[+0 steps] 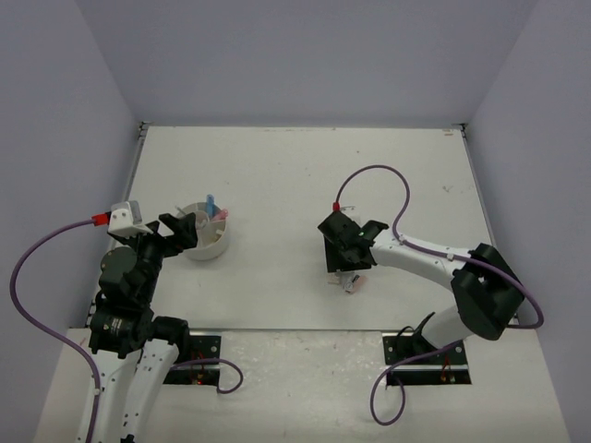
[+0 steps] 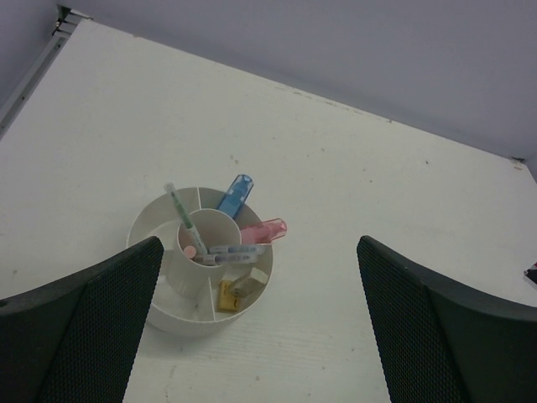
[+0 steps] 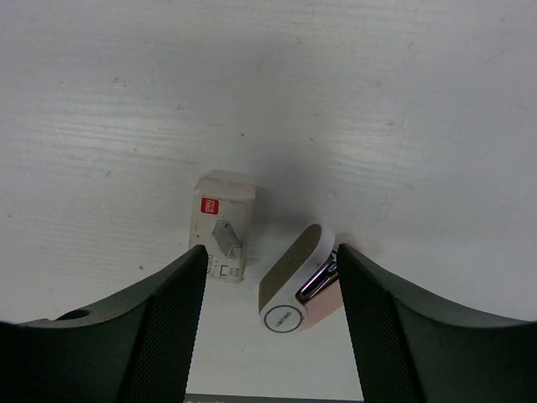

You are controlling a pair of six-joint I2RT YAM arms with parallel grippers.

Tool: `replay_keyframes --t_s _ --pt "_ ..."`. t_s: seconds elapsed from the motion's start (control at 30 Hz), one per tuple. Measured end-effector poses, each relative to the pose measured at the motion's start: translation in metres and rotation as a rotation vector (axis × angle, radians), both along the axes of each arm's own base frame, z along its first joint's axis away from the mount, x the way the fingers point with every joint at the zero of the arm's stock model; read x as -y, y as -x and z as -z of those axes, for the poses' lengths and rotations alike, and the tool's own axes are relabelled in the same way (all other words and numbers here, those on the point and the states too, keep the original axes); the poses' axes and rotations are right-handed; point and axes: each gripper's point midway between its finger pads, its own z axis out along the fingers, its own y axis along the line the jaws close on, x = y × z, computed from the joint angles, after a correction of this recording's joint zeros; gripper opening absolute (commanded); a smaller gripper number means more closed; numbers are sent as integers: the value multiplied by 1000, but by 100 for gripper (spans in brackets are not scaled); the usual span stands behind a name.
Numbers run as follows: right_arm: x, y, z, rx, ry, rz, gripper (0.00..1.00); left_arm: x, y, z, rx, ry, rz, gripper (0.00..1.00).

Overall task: Sort the stationery into containers
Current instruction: Pick up the stationery from the center of the board.

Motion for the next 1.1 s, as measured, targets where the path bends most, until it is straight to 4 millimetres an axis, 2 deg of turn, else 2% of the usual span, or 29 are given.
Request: replay_keyframes --t_s 0.2,0.43,0.57,0.6,0.67,0.7,0.8,0.87,1.0,1.1 --pt "-19 7 9 8 -3 -31 60 1 0 0 0 0 7 100" --pt "-24 13 32 -36 53 -27 49 3 0 0 0 0 15 100" --pt "-25 12 33 -36 47 -16 31 3 0 0 -2 0 15 100" --pt "-26 12 33 -36 43 -17 25 3 0 1 -3 0 16 100" --pt "-30 11 33 -33 31 -22 4 3 0 1 -4 0 16 100" --pt "-32 11 33 -32 22 -26 0 3 0 1 -5 0 16 100" --pt "-42 14 32 -30 -1 -72 0 3 0 1 -5 0 14 100" --pt "-52 22 31 -29 -2 -135 0 3 0 1 -6 3 12 100" --pt "-92 41 11 25 -44 -310 0 8 1 3 -18 48 26 100" --pt "-134 63 -32 136 -163 -476 0 26 4 4 -39 153 99 100"
